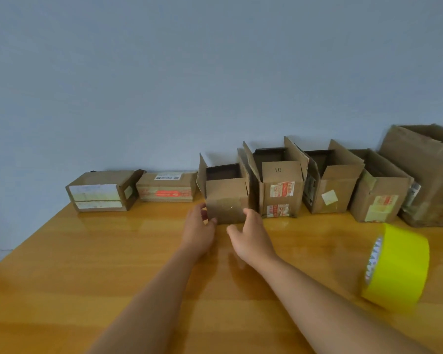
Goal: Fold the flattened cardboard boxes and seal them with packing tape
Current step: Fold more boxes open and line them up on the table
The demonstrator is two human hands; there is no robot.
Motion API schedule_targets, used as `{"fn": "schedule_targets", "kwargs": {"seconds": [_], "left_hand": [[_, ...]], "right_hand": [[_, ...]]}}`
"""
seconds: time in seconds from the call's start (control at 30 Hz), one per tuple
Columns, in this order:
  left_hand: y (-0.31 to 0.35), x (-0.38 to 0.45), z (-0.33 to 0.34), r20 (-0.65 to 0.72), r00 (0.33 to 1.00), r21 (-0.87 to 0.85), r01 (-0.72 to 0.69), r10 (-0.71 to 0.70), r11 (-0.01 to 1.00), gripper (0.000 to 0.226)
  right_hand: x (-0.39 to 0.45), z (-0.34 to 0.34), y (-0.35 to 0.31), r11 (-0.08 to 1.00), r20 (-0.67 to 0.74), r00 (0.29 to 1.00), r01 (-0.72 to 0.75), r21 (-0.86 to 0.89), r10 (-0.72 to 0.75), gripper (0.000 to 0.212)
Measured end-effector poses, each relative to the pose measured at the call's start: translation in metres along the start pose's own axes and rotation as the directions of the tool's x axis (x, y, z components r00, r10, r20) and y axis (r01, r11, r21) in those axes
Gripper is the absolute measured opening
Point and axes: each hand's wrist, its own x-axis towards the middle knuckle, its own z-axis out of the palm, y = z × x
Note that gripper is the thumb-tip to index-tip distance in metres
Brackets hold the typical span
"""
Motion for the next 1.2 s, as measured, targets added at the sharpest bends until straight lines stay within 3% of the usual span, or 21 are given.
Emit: {"fn": "schedule_targets", "kwargs": {"seconds": [0.1,0.2,0.3,0.4,0.57,0.67,0.8,0.93,1.03,1.2], "left_hand": [[-0.004,0.002,-0.003,0.024,0.999,0.064,-0.042,0.041,0.997,0.057],[-0.009,0.008,-0.016,-0.023,0.998,0.132,-0.056,0.060,0.990,0.056],[-0.015,0.024,-0.039,-0.147,0.984,0.235,-0.066,0.102,0.970,0.052],[-0.021,0.044,-0.061,-0.174,0.972,0.433,-0.070,0.160,0.899,0.057],[-0.028,0.077,-0.073,-0.038,0.987,0.717,-0.081,0.155,0.693,0.083],[-0.027,0.084,-0.071,-0.002,0.995,0.749,-0.064,0.098,0.660,0.088],[-0.021,0.065,-0.067,-0.122,0.972,0.763,-0.036,0.199,0.646,0.075],[-0.021,0.042,-0.073,-0.267,0.941,0.602,-0.006,0.209,0.798,0.074],[-0.016,0.040,-0.079,-0.242,0.953,0.543,-0.022,0.182,0.839,0.079],[-0.012,0.043,-0.075,-0.143,0.982,0.672,0.007,0.120,0.740,0.084]], "right_hand": [[-0.006,0.007,-0.006,0.985,-0.016,0.999,0.028,-0.171,-0.032,0.056],[-0.017,0.021,-0.011,0.934,-0.063,0.974,0.188,-0.304,-0.217,0.041],[-0.021,0.039,-0.014,0.808,0.118,0.912,0.403,-0.429,-0.393,0.030],[-0.016,0.043,-0.014,0.754,0.255,0.893,0.450,-0.478,-0.371,0.036],[-0.013,0.041,-0.014,0.750,0.324,0.893,0.441,-0.493,-0.313,0.049],[-0.014,0.041,-0.014,0.750,0.323,0.895,0.437,-0.497,-0.307,0.051],[-0.015,0.040,-0.015,0.759,0.322,0.897,0.431,-0.488,-0.303,0.052],[-0.016,0.041,-0.016,0.758,0.314,0.899,0.430,-0.491,-0.306,0.050],[-0.017,0.041,-0.017,0.759,0.311,0.902,0.422,-0.495,-0.299,0.050],[-0.018,0.038,-0.018,0.768,0.308,0.907,0.409,-0.493,-0.285,0.051]]}}
